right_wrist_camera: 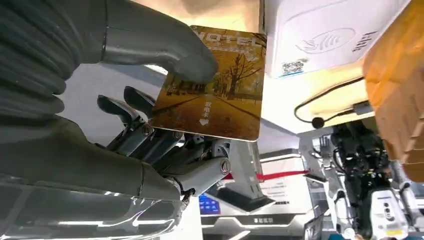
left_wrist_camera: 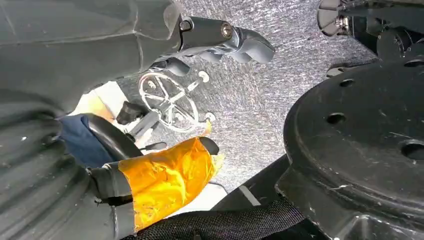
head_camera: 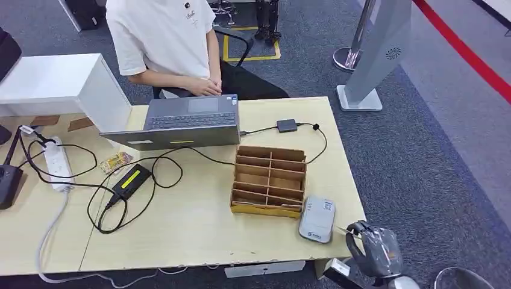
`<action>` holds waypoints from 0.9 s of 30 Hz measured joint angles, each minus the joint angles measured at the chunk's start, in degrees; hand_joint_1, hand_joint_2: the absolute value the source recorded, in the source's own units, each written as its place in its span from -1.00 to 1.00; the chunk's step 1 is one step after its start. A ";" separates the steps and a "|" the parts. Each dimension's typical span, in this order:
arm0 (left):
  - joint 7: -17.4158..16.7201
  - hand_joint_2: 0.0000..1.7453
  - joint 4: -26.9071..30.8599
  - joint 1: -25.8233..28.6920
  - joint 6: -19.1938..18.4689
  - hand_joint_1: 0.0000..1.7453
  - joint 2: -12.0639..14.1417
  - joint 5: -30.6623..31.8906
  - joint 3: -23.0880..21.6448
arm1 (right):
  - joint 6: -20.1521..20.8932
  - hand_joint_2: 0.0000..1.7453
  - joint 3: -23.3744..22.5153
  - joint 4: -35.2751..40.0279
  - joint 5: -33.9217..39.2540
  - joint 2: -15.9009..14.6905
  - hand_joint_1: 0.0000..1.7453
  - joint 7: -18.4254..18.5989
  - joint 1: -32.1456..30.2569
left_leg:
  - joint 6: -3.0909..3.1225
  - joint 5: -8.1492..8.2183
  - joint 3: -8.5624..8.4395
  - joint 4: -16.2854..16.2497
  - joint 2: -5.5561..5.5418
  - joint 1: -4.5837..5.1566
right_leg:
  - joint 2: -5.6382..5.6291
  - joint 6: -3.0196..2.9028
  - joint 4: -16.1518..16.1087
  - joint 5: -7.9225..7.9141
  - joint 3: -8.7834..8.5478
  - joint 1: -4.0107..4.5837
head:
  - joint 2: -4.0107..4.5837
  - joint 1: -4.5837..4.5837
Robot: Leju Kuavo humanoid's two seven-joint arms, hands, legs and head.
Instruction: Pass the card to the sensor for recognition and then transmit it.
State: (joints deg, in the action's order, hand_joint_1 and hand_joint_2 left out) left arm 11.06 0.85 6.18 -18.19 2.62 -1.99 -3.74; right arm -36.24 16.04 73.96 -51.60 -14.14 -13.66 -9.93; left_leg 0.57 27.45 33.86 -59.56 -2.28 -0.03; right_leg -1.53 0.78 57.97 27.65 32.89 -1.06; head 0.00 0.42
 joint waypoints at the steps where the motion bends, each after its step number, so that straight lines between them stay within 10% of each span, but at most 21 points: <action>1: 0.00 1.00 0.00 0.00 -0.09 -1.00 0.02 0.00 -0.02 | 0.00 1.00 0.28 -0.22 0.15 0.17 1.00 -0.24 0.29 | 0.00 0.00 -0.01 0.00 0.00 0.00 | 0.00 0.00 0.00 0.00 0.00 0.00 | 0.00 0.00; 18: 0.00 1.00 0.00 -0.02 -0.55 -1.00 0.46 0.35 -0.24 | -0.02 1.00 3.01 -2.29 0.07 2.16 1.00 -1.99 4.32 | -0.01 -0.01 0.00 0.00 0.14 0.00 | -0.10 -0.06 0.01 -0.04 0.00 0.01 | 0.00 0.00; 27: 0.11 1.00 0.00 -0.45 -1.36 -1.00 1.94 2.95 -2.36 | 1.00 1.00 4.78 -1.29 -5.64 4.11 1.00 0.13 19.63 | -0.19 -0.23 -0.05 0.00 0.30 -0.01 | -0.25 -0.17 0.12 -0.27 0.09 0.01 | 0.00 0.00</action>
State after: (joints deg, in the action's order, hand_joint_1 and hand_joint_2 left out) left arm 11.17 0.85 5.73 -19.54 4.57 0.96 -6.09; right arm -35.24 20.83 72.68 -57.24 -10.03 -13.53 9.71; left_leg 0.38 27.22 33.81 -59.56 -1.98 -0.04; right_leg -1.78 0.61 58.09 27.38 32.98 -1.05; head 0.00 0.42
